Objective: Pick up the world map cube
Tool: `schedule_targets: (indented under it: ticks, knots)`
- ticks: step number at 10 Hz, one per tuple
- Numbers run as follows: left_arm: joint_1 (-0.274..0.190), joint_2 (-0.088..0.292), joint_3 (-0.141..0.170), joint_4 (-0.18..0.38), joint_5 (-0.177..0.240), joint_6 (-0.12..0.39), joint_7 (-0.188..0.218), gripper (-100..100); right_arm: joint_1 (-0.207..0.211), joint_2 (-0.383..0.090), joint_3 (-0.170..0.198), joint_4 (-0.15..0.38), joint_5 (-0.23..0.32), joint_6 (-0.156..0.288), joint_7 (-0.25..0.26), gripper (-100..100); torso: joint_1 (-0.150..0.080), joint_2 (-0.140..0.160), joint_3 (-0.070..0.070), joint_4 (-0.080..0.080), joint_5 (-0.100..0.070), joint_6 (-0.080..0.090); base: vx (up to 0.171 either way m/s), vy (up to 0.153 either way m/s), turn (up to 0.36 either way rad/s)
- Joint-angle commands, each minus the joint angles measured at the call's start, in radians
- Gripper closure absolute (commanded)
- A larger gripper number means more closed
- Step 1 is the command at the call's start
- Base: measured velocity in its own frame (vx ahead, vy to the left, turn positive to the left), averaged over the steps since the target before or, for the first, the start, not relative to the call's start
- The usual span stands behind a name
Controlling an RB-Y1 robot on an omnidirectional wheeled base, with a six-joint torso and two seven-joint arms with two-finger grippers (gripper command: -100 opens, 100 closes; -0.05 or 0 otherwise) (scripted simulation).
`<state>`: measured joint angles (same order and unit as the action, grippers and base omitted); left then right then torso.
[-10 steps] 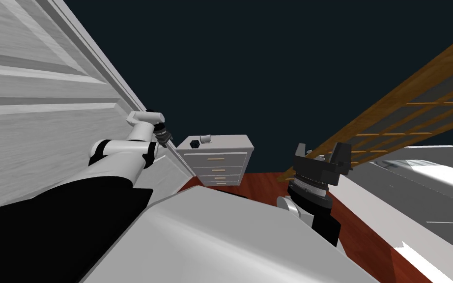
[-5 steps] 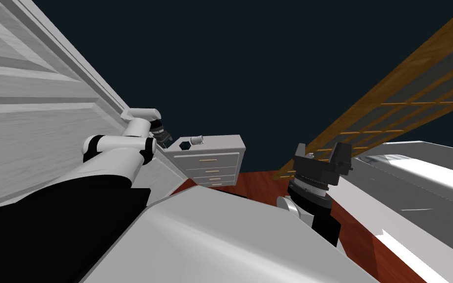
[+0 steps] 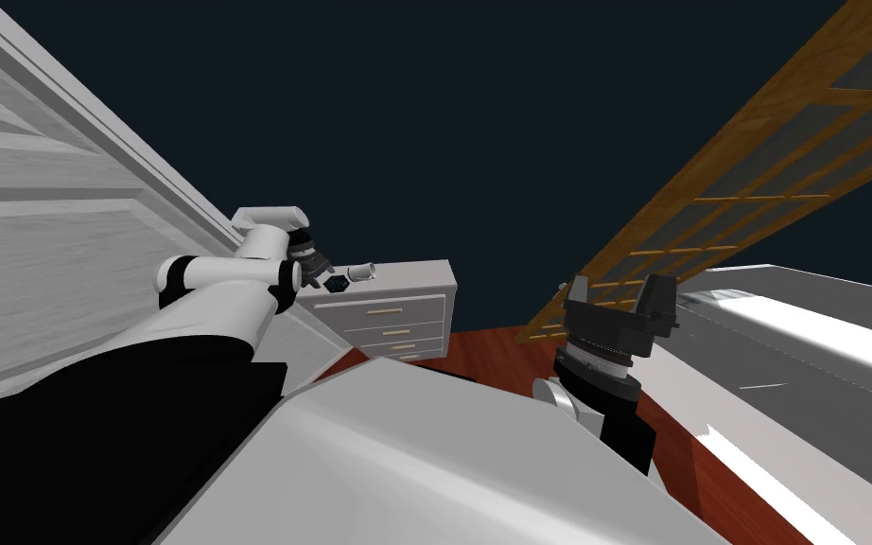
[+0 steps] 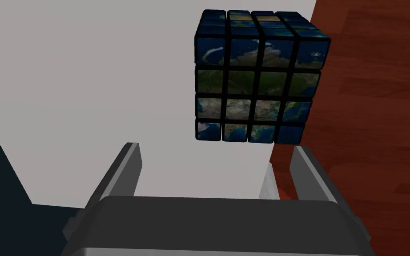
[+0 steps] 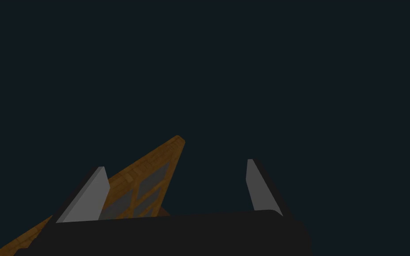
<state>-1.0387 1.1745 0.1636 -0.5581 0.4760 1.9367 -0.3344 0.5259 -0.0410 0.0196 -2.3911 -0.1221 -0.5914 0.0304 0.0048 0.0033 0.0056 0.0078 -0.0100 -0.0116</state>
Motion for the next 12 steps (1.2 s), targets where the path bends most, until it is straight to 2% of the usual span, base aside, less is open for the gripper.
schedule_targets:
  ticks: [1,2,3,4,5,6,7,8,9,12]
  knots:
    - [0.016,-0.004,0.011,-0.029,0.012,0.041,0.009,-100,0.0,0.0,0.0,0.0,0.0,0.0,0.0,0,0.0,0.0,0.0,0.0,0.0,0.0,0.032,-0.108,-0.037]
    - [0.016,-0.004,0.011,-0.029,0.012,0.041,0.009,-100,0.0,0.0,0.0,0.0,0.0,0.0,0.0,0,0.002,0.0,0.0,0.0,0.0,-0.001,0.017,-0.037,0.014]
    - [0.01,-0.012,0.012,-0.024,0.018,0.067,0.008,-100,0.0,0.0,0.0,0.0,0.0,0.0,0.0,0,0.006,0.001,0.001,0.0,0.001,-0.001,0.026,-0.056,-0.078]
    - [0.008,-0.009,0.009,-0.018,0.013,0.047,0.005,-100,0.0,0.0,0.0,0.0,0.0,0.0,0.0,0,0.005,0.0,0.0,0.0,0.001,0.0,0.015,-0.032,-0.02]
    - [0.008,-0.01,0.009,-0.018,0.014,0.051,0.006,0,0.0,0.0,0.0,0.0,0.0,0.0,0.0,0,0.007,0.001,0.001,0.0,0.002,-0.001,0.002,-0.006,0.004]
    - [0.026,-0.037,0.007,-0.006,0.008,0.018,0.011,-100,0.0,0.0,0.0,0.0,0.0,0.0,0.0,0,0.009,0.002,0.001,0.001,0.002,-0.001,0.012,-0.02,-0.032]
    - [0.033,-0.046,0.006,-0.001,0.006,0.007,0.013,-100,0.0,0.0,0.0,0.0,0.0,0.0,0.0,0,0.009,0.001,0.001,0.0,0.002,-0.001,0.019,-0.031,-0.024]
    - [0.018,-0.034,0.001,0.018,0.003,0.008,0.0,-100,0.0,0.0,0.0,0.0,0.0,0.0,0.0,0,0.008,0.001,0.0,0.0,0.002,0.0,0.007,-0.014,0.003]
    - [0.018,-0.035,0.0,0.021,0.002,0.002,0.0,100,0.0,0.0,0.0,0.0,0.0,0.0,0.0,0,0.01,0.0,0.0,0.0,0.003,0.0,-0.002,-0.004,0.013]
    - [0.018,-0.035,0.0,0.021,0.002,0.003,0.0,100,0.0,0.0,0.0,0.0,0.0,0.0,0.0,0,0.012,0.0,0.0,0.0,0.004,0.0,0.0,0.0,0.0]
